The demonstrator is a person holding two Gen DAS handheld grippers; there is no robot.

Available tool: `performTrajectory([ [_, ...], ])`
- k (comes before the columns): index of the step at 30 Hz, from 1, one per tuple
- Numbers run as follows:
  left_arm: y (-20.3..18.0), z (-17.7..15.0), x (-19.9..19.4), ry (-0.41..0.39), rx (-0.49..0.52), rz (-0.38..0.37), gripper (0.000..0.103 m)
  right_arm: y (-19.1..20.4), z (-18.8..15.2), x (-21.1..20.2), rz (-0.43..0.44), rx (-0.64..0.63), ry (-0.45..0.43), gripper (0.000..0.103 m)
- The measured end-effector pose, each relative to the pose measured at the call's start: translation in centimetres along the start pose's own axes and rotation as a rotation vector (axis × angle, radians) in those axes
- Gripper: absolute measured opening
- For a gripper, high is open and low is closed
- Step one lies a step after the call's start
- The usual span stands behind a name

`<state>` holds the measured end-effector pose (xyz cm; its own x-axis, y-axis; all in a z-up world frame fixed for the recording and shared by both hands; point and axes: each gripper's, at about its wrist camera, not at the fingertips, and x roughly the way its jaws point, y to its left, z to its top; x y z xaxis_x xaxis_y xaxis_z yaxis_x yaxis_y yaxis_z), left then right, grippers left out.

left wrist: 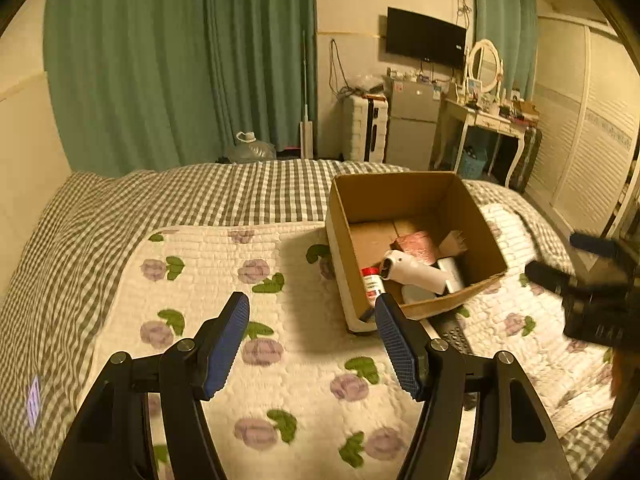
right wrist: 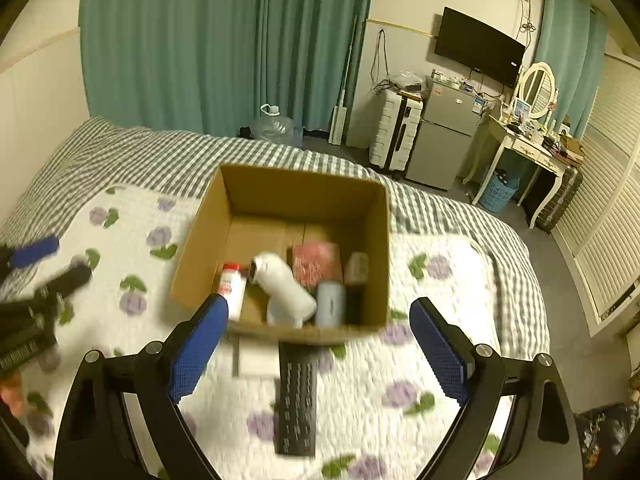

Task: Organize rigid objects
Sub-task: 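Grasp the black remote with the right gripper while the left grasps the white charger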

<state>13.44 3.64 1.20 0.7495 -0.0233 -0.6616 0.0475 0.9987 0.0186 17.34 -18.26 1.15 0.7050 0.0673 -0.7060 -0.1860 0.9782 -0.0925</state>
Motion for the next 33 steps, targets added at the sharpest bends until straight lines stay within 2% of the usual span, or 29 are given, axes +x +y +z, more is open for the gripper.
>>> performTrajectory([
  [7, -2.1, -3.4, -0.8, 0.014, -0.006, 0.011, 0.068, 0.0, -5.0, -1.2, 0.006, -0.006, 0.001, 0.093],
  [10, -3.0, -5.0, 0.3, 0.037, -0.021, 0.004, 0.068, 0.1, -7.3, 0.0, 0.020, -0.011, 0.012, 0.092],
  [15, -4.3, -7.5, 3.6, 0.105, -0.007, 0.018, 0.068, -0.1, -10.3, 4.0, 0.045, -0.011, 0.081, 0.092],
  [16, -4.6, -7.9, 4.5, 0.125, 0.003, 0.029, 0.068, -0.2, -10.6, 4.7, 0.049, -0.006, 0.092, 0.089],
  [19, -4.9, -8.7, 6.1, 0.145, 0.008, 0.045, 0.068, -0.8, -11.8, 7.7, 0.082, 0.026, 0.159, 0.071],
  [20, -4.9, -9.0, 6.7, 0.155, 0.005, 0.048, 0.068, -0.9, -12.1, 8.5, 0.089, 0.030, 0.176, 0.068],
  [27, -4.6, -10.9, 9.9, 0.234, -0.025, 0.038, 0.068, 0.0, -12.2, 13.0, 0.139, 0.048, 0.236, 0.060],
  [29, -4.7, -11.3, 10.3, 0.253, -0.021, 0.038, 0.068, 0.1, -11.9, 14.0, 0.149, 0.059, 0.247, 0.051],
  [33, -5.1, -11.8, 10.4, 0.270, -0.014, 0.034, 0.068, 0.3, -11.3, 15.6, 0.158, 0.053, 0.257, 0.050],
])
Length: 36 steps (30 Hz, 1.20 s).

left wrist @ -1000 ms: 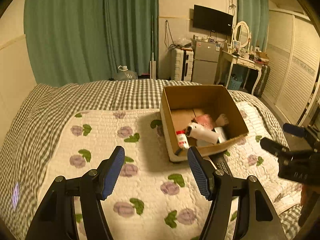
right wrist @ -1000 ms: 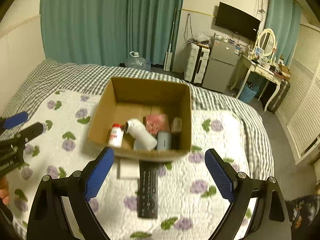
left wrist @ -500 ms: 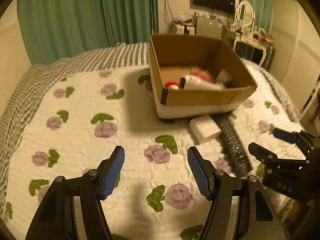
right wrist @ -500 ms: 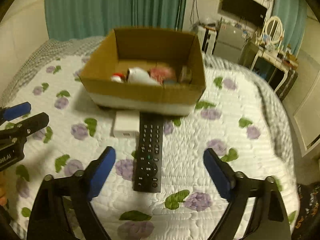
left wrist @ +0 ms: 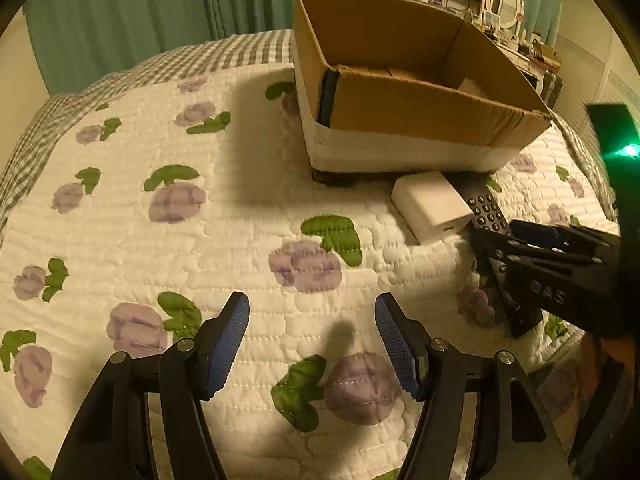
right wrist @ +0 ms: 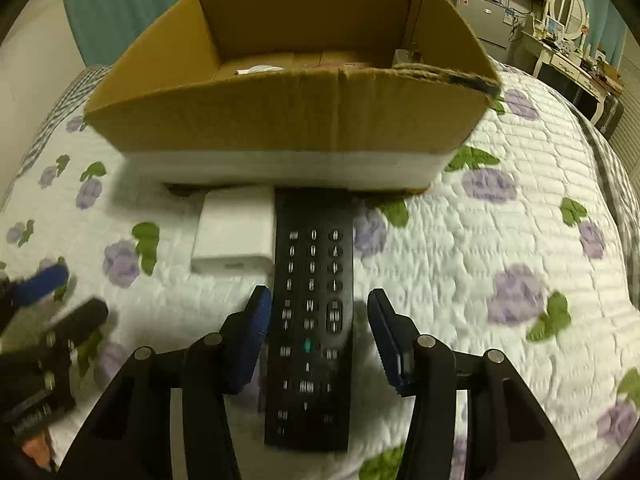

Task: Organize rigid objects
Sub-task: 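Grasp the black remote with the right gripper while the left grasps the white charger, then lower the charger and the remote into the box and open both grippers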

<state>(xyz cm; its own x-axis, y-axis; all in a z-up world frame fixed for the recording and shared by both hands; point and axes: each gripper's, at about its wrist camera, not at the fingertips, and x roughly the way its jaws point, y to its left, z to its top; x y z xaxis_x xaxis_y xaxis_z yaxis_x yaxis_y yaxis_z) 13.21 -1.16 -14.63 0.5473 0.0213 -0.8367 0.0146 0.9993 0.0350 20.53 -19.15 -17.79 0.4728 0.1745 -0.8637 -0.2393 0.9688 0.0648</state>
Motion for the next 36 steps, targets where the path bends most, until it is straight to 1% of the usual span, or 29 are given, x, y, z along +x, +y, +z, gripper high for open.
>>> performTrajectory([
  [2, -0.3, -0.1, 0.0, 0.008, 0.001, 0.001, 0.068, 0.2, -0.1, 0.5, 0.019, -0.015, 0.020, 0.041],
  [6, -1.5, 0.0, -0.5, 0.019, 0.012, -0.012, 0.068, 0.6, -1.0, -0.9, -0.023, -0.051, -0.007, 0.041],
  [9, -2.9, 0.2, -1.1, 0.015, 0.026, -0.032, 0.068, -0.3, -1.8, -3.0, -0.020, -0.016, -0.045, 0.041],
  [12, -4.3, 0.7, -1.3, 0.012, 0.030, -0.048, 0.068, -1.5, -2.2, -4.7, -0.057, 0.003, -0.075, 0.041],
  [15, -5.8, 1.7, -1.1, 0.009, 0.032, -0.064, 0.068, -3.2, -1.8, -6.1, -0.063, 0.052, -0.101, 0.041],
  [17, -6.7, 2.4, -0.7, -0.003, 0.047, -0.068, 0.068, -4.1, -1.4, -6.6, -0.081, 0.065, -0.114, 0.041],
  [18, -7.0, 2.7, -0.5, -0.005, 0.047, -0.067, 0.068, -4.4, -0.7, -6.8, -0.089, 0.071, -0.121, 0.041],
  [20, -7.7, 3.5, 0.6, -0.002, 0.038, -0.055, 0.068, -5.1, 0.1, -6.9, -0.082, 0.092, -0.136, 0.041],
  [25, -9.0, 5.2, 3.1, 0.000, 0.012, -0.088, 0.068, -5.7, 0.0, -5.6, -0.063, 0.113, -0.120, 0.040],
  [27, -9.7, 5.7, 4.2, 0.001, 0.007, -0.076, 0.068, -5.7, -0.2, -5.1, -0.058, 0.121, -0.110, 0.040],
  [29, -10.1, 6.1, 5.3, 0.001, -0.007, -0.037, 0.068, -5.8, -0.4, -4.8, -0.065, 0.121, -0.104, 0.040],
  [31, -10.1, 6.4, 6.2, 0.004, -0.025, -0.020, 0.068, -5.8, -0.6, -4.7, -0.061, 0.122, -0.101, 0.040],
  [33, -10.0, 6.4, 6.9, -0.005, -0.042, -0.012, 0.068, -5.9, -0.8, -4.5, -0.057, 0.123, -0.096, 0.040],
  [36, -10.0, 6.2, 6.9, -0.023, -0.033, -0.012, 0.066, -6.1, -1.0, -4.2, -0.051, 0.130, -0.090, 0.040],
])
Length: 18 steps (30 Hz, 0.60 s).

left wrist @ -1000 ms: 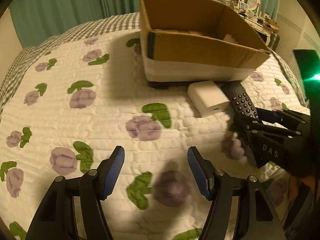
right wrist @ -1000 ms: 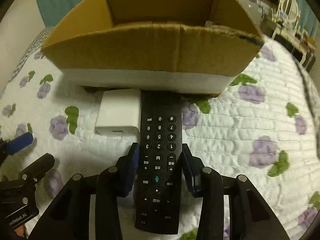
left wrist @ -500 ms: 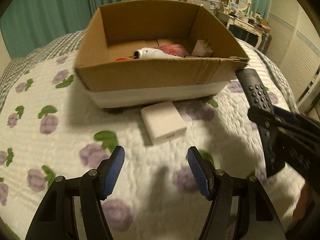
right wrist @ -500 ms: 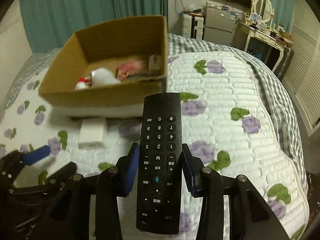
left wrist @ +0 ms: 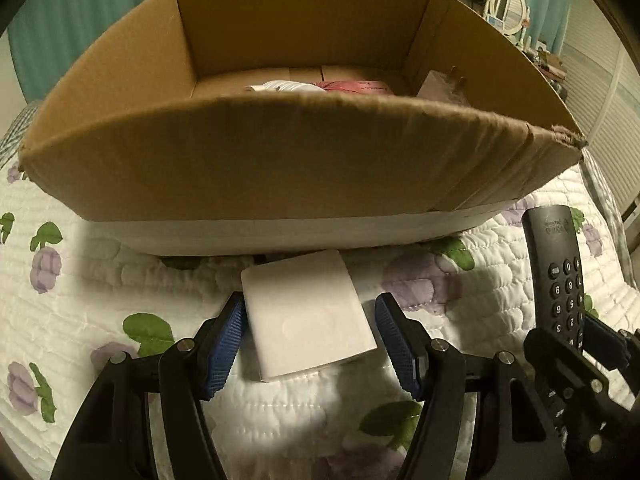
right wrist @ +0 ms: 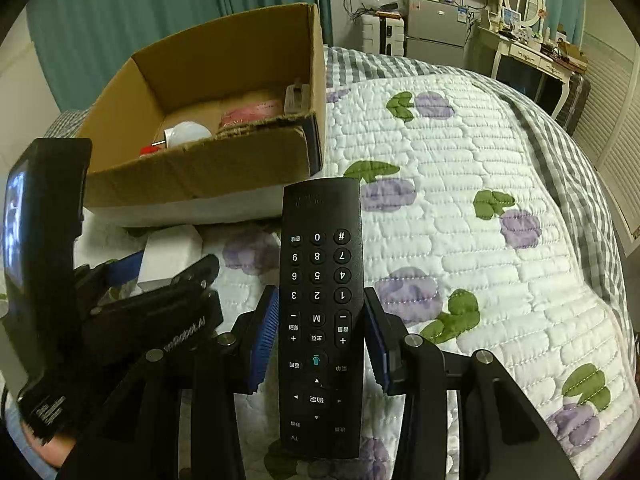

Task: Organize rigid objects
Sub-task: 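Lower the charger and the remote into the box and open both grippers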

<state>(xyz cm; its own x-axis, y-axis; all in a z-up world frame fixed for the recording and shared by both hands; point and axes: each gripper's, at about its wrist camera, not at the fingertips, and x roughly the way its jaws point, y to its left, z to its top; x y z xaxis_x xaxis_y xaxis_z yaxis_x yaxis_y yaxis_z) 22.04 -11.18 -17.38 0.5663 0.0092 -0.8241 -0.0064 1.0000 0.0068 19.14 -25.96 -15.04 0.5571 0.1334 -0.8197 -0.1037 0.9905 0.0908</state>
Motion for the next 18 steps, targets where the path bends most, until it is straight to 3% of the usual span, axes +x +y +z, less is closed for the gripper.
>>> performTrajectory([
  [2, 0.0, -0.2, -0.3, -0.006, 0.008, 0.006, 0.060, 0.0, -0.1, 0.0, 0.002, 0.003, -0.001, 0.040],
  [8, 0.9, -1.6, -2.4, 0.003, 0.015, -0.037, 0.058, -0.1, -0.7, -0.6, 0.006, -0.001, -0.011, 0.040],
  [18, 2.2, -4.3, -9.4, -0.026, 0.053, -0.122, 0.053, 0.6, -1.4, -4.7, 0.026, -0.001, -0.033, 0.040],
])
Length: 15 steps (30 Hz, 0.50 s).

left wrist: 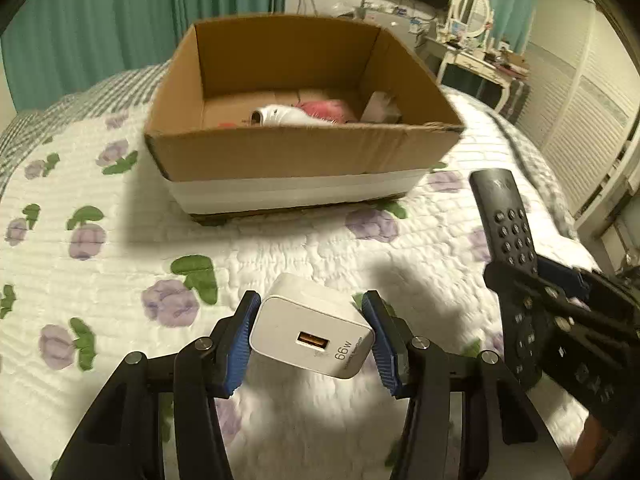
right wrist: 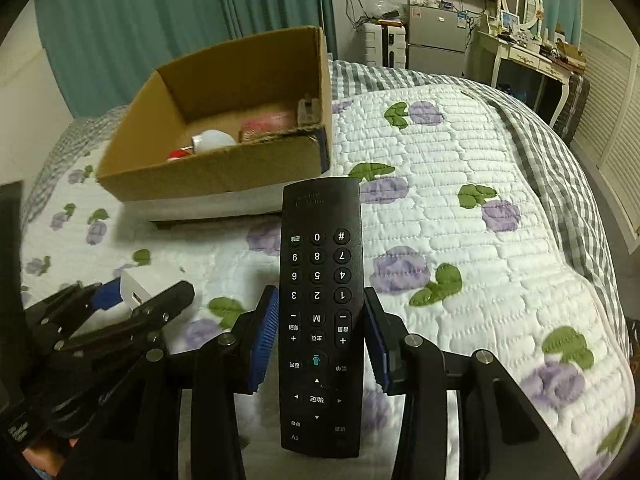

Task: Organize rigid objects
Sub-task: 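Lower the charger and the remote into the box and open both grippers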

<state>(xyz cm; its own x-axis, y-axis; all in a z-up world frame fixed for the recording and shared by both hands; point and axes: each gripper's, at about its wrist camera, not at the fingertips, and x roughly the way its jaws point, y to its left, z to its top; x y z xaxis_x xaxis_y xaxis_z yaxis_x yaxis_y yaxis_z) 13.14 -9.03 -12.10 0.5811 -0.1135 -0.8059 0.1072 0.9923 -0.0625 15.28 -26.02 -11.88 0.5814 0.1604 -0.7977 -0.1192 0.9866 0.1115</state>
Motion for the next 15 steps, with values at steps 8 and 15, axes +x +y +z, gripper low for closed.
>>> performTrajectory([
  [8, 0.2, 0.4, -4.2, -0.029, 0.026, -0.058, 0.053, 1.9, 0.7, -4.3, -0.027, -0.013, -0.040, 0.040],
  [15, 0.8, 4.0, -8.3, -0.121, 0.019, -0.080, 0.053, 3.5, 3.4, -8.1, -0.046, -0.062, -0.099, 0.040],
])
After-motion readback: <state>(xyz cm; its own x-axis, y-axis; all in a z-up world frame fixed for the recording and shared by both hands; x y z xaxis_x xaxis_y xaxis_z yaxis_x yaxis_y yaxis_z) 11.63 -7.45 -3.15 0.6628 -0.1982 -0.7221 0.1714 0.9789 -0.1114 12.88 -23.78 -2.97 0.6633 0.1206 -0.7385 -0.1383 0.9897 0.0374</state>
